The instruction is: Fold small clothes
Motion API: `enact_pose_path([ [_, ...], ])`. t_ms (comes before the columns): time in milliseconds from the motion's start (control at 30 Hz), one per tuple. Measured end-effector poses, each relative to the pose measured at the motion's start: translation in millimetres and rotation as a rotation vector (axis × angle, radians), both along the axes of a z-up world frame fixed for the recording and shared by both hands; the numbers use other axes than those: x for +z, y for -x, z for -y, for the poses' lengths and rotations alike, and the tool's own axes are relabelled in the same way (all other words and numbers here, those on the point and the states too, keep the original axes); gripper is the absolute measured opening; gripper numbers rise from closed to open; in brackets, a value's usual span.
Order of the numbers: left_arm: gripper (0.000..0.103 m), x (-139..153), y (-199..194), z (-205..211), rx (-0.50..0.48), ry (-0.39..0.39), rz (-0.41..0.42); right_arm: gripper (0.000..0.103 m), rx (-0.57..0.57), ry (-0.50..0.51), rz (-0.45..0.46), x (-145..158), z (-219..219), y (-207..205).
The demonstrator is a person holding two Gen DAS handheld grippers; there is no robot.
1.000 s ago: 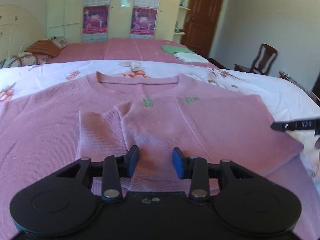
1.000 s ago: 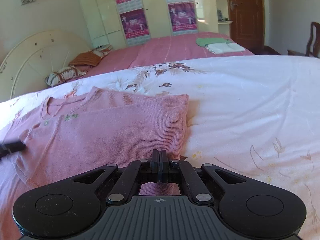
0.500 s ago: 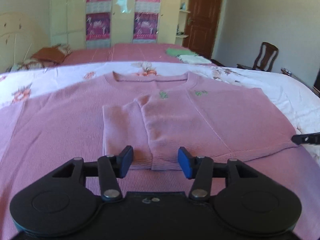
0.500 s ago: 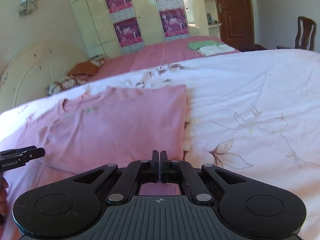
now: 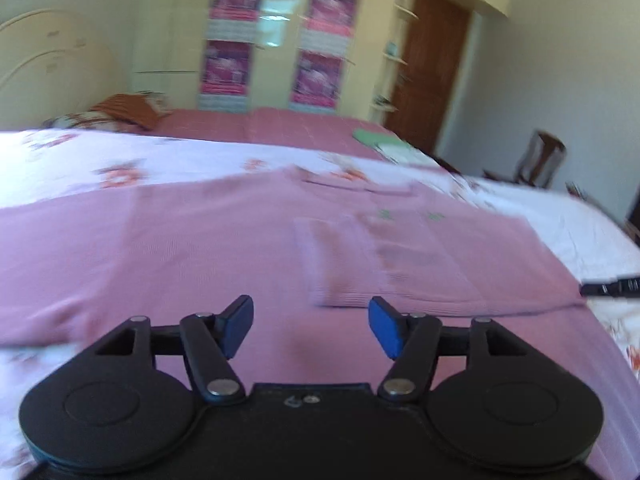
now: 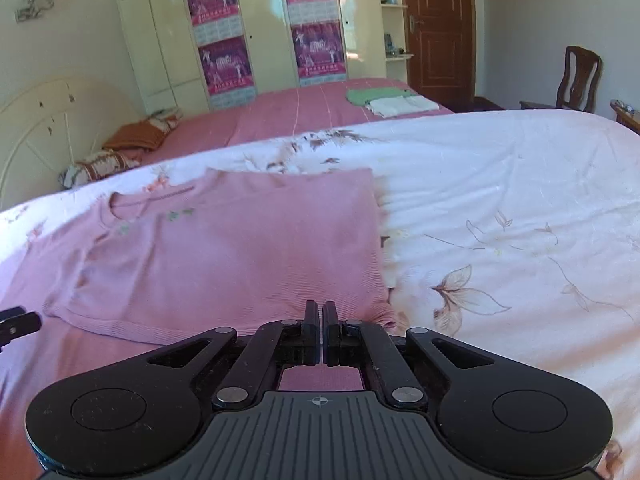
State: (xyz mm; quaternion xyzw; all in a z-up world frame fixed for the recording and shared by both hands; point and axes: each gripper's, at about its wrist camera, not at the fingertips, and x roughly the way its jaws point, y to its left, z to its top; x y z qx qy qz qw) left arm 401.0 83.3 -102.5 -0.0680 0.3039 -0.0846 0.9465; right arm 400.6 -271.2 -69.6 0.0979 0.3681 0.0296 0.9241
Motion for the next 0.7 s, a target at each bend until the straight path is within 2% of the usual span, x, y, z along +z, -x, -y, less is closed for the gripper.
enact_pose_path([
  [67,0.063,4.9,19.9,-48.7,0.119,0.029,0.004,0.001,-0.009,-0.093,-0.015,-1.6,0.8,4.6],
  [100,0.063,7.5,31.9,-73.5,0.185,0.033,0.022,0.005,-0.022,-0.136,-0.028,-2.8,1.1,4.3],
  [133,0.063,9.4,43.5,-99.7,0.256,0.036,0.037,0.013,-0.043,-0.18,-0.04,-5.9,2.0,4.8],
  [167,0.063,10.0,53.9,-126.6,0.325,0.043,0.038,0.053,-0.064,-0.219,-0.043,-7.7,2.0,5.7],
  [200,0.062,9.8,62.7,-153.8,0.39,0.057,0.035,0.078,-0.093,-0.251,-0.031,-7.2,0.7,7.8],
  [267,0.06,6.4,75.0,-206.0,0.524,0.095,0.007,0.077,-0.102,-0.302,-0.011,-4.1,-5.5,9.3],
  [333,0.053,2.3,86.7,-257.7,0.659,0.177,-0.013,0.067,-0.103,-0.31,-0.006,-0.2,-18.3,8.6],
  [367,0.052,1.1,91.6,-277.3,0.72,0.213,-0.009,0.06,-0.099,-0.31,-0.007,1.3,-26.0,7.6],
  [400,0.052,1.1,95.0,-296.4,0.773,0.251,-0.007,0.058,-0.095,-0.312,-0.008,2.9,-33.9,6.6],
  [533,0.052,-9.1,100.3,-344.7,0.837,0.442,0.019,0.058,-0.078,-0.314,-0.003,7.6,-67.3,3.7],
  [700,0.052,-21.9,79.3,-371.3,0.846,0.515,0.033,0.058,-0.071,-0.313,-0.006,14.4,-98.1,-3.8],
])
